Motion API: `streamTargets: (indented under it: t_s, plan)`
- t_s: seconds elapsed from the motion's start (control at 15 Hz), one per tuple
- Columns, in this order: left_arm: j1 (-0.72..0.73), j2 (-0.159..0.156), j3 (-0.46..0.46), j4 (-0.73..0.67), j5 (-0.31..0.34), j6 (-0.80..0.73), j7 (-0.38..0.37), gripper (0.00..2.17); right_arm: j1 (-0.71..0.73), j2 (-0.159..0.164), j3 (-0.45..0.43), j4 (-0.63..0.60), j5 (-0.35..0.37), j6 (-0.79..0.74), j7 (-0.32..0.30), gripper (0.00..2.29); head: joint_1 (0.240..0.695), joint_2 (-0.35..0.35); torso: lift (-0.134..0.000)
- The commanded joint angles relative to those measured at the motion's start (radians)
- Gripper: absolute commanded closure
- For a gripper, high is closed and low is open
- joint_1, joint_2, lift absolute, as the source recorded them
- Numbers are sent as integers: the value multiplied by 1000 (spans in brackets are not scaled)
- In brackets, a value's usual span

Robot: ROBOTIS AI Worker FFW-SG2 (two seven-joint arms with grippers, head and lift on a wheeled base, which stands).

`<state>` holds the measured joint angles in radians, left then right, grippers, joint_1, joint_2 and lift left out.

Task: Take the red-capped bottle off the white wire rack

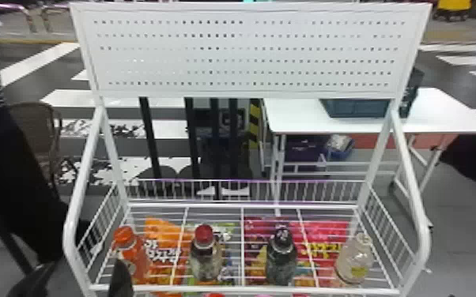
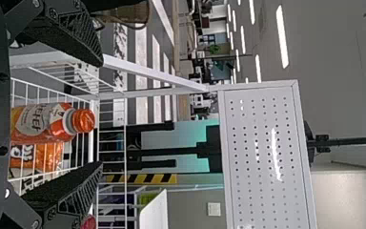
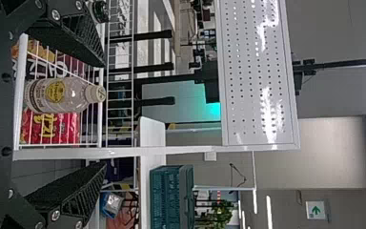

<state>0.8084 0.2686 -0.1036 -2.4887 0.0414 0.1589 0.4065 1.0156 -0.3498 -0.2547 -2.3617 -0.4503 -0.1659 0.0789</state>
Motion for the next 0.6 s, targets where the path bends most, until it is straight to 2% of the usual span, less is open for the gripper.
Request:
streamTargets:
  t_s: [0.0, 0.53]
  plan:
    - [-2, 0, -2, 2, 0, 0, 3, 161, 0, 0, -1, -1, 1, 0, -2, 154, 499, 0, 0]
    - [-3, 0, -8, 4, -9, -3, 12, 161, -2, 3, -1, 6, 4, 0, -13, 154, 499, 0, 0]
